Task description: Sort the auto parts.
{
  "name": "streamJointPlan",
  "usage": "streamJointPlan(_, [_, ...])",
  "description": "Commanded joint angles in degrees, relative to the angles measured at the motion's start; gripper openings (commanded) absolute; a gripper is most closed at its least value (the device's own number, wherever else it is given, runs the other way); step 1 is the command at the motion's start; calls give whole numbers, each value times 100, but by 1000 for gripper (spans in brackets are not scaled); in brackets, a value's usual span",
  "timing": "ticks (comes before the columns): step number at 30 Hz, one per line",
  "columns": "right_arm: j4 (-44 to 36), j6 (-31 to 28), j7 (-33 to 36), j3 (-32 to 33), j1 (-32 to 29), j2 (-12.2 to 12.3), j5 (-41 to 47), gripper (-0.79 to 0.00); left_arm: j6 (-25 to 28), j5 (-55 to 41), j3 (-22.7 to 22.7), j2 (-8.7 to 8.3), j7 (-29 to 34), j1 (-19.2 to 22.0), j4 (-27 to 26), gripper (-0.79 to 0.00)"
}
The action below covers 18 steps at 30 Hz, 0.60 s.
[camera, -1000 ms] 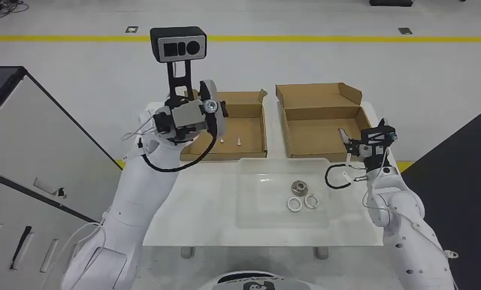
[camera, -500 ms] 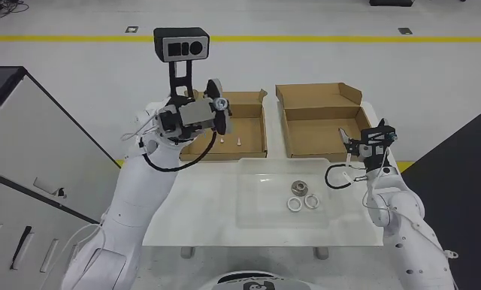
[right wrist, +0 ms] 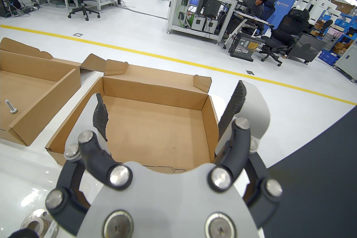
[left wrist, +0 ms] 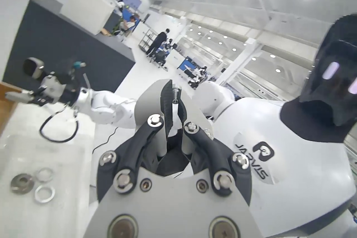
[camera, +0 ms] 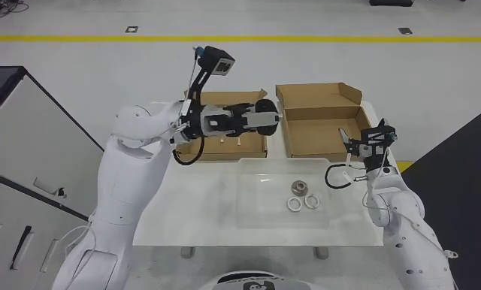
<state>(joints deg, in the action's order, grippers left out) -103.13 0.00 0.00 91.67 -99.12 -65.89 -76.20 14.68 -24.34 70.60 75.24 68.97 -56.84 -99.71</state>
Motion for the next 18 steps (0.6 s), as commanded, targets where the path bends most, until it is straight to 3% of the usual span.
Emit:
streamJointPlan(1, [0, 0, 0, 0, 0, 0, 0, 0, -134, 458, -34, -30, 64, 75, 148, -785])
streamJointPlan(14, [0, 0, 0, 0, 0, 0, 0, 0, -225, 2284, -477, -133, 273, 804, 1422, -785])
streamJointPlan(18, [0, 0, 0, 0, 0, 0, 0, 0, -363, 3243, -703, -177, 485, 1120, 1889, -785])
